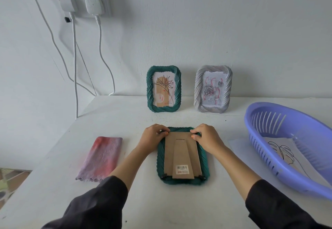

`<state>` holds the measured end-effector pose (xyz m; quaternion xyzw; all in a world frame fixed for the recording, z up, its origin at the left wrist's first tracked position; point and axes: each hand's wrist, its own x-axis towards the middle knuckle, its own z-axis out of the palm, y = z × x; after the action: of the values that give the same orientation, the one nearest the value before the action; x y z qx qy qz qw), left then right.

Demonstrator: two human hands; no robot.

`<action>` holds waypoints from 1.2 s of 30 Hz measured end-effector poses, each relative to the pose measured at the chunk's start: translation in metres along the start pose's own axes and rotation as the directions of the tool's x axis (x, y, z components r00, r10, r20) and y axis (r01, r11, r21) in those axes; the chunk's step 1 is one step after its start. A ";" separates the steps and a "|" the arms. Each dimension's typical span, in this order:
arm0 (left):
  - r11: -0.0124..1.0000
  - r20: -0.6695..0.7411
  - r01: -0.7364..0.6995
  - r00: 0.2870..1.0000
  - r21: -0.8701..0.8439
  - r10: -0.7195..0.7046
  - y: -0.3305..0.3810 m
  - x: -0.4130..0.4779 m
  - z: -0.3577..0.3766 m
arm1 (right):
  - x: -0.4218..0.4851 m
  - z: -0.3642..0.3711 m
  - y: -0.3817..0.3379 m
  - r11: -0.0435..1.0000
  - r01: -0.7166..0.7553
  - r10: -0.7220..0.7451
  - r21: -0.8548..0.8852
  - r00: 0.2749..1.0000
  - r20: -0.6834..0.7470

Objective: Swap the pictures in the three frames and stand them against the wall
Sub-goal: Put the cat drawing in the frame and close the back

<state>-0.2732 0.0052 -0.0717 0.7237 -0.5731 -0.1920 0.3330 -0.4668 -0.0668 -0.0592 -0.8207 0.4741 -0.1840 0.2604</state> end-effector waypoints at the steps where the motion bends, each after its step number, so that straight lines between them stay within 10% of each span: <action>1: 1.000 -0.002 0.006 1.000 -0.002 -0.006 0.001 0.000 0.000 | 0.000 0.000 0.000 1.000 0.002 -0.002 0.000 1.000 -0.002; 19: 0.981 -0.047 0.185 0.981 -0.052 -0.188 0.015 -0.043 0.001 | -0.060 -0.002 0.002 0.931 -0.259 0.287 0.257 0.954 -0.081; 36: 0.986 -0.118 0.161 0.979 -0.046 -0.165 0.020 -0.062 0.019 | -0.074 0.002 -0.005 0.988 -0.128 0.132 0.080 0.990 -0.045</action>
<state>-0.3165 0.0570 -0.0773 0.7724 -0.4871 -0.1845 0.3633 -0.4987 0.0004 -0.0619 -0.7724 0.5257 -0.2054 0.2914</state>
